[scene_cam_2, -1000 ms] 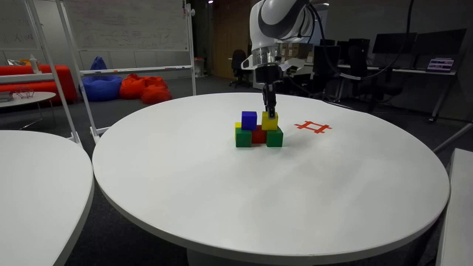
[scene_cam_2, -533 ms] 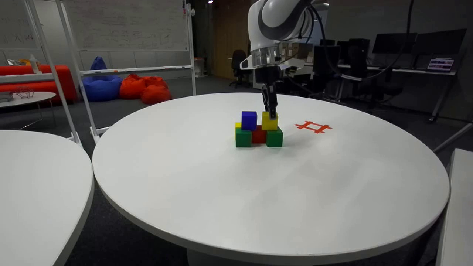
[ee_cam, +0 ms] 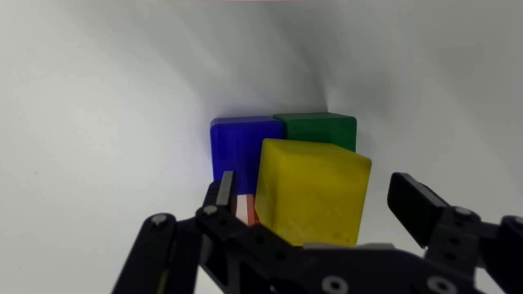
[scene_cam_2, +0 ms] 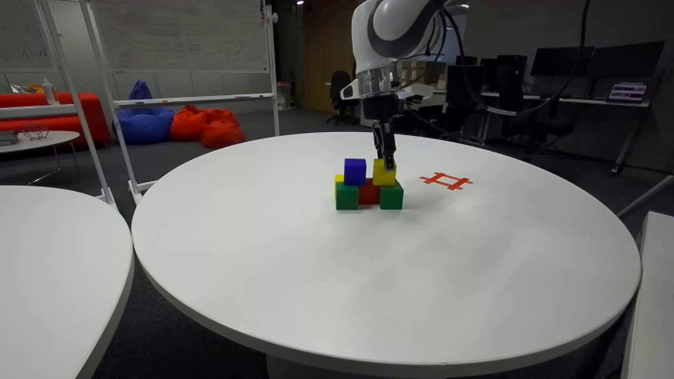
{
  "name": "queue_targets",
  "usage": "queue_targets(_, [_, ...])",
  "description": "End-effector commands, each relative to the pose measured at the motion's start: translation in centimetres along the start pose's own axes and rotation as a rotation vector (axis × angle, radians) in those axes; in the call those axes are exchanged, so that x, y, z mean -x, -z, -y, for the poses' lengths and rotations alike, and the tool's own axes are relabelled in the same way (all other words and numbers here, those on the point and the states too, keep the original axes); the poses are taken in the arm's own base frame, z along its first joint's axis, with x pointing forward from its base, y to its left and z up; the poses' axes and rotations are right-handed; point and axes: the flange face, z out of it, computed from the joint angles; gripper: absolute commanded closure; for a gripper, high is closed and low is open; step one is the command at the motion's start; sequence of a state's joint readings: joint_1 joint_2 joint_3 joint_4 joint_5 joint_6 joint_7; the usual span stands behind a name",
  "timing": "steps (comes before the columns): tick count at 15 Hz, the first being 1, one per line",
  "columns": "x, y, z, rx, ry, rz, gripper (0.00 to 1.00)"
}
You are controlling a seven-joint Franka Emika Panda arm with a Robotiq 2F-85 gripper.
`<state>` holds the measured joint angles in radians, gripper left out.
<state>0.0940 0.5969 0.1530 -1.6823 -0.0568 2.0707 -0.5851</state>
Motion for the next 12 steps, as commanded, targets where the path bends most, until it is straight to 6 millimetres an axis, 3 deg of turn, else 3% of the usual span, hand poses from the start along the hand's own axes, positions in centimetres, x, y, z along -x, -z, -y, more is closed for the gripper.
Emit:
queue_targets(1, [-0.1, 0.0, 0.0, -0.001, 0.0, 0.001, 0.0])
queue_targets(12, [-0.7, -2.3, -1.0, -0.062, -0.009, 0.079, 0.0])
